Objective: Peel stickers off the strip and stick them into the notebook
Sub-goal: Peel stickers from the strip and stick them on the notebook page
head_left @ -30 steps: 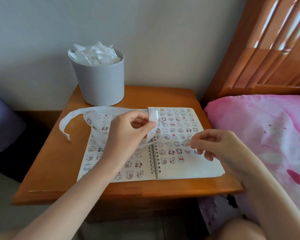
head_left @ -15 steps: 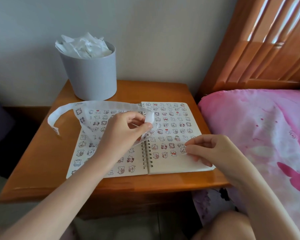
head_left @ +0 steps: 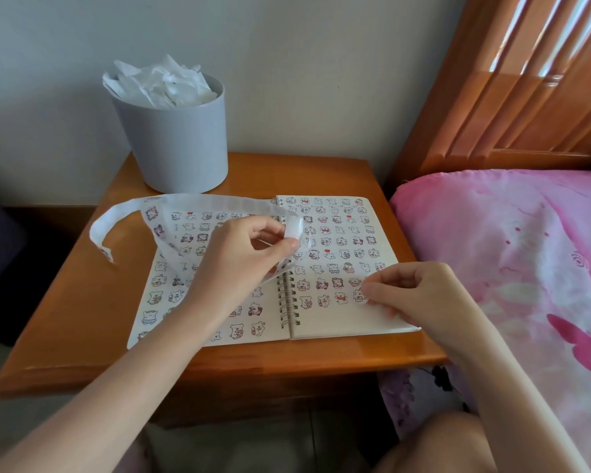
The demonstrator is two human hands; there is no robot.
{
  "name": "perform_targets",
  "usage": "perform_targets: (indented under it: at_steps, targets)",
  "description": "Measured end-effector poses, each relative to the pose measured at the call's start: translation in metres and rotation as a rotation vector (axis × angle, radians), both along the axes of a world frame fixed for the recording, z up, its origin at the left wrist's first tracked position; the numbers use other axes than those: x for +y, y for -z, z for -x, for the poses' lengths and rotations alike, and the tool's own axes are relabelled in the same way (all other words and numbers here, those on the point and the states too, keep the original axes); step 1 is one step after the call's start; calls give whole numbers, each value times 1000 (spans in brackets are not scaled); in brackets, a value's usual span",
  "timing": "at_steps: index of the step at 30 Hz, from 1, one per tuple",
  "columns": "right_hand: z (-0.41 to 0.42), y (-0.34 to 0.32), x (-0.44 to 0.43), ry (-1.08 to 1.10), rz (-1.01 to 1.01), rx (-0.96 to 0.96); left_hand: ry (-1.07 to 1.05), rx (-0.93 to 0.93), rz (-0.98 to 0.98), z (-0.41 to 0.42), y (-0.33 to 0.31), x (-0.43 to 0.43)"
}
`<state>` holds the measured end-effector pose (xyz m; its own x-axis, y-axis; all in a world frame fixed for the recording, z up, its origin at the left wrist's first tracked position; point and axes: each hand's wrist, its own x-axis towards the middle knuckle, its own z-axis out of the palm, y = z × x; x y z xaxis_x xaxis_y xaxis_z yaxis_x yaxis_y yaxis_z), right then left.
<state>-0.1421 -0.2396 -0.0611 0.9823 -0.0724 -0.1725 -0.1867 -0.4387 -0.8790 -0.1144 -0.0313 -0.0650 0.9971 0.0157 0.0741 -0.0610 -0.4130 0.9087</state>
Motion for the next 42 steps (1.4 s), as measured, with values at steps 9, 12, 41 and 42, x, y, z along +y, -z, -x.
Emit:
perform_targets:
  at_steps: [9,12,41,42]
  targets:
    - [0,2,0,-1,15,-12,-5,-13,-22,-1,2,1]
    - [-1,3,1,6,30,-25,-6,-11,-17,-2,2,1]
    - [-2,12,2,17,192,-140,-13,-41,-41,-3,2,3]
    - [-2,12,4,19,195,-149,-13,-46,-38,-3,2,3]
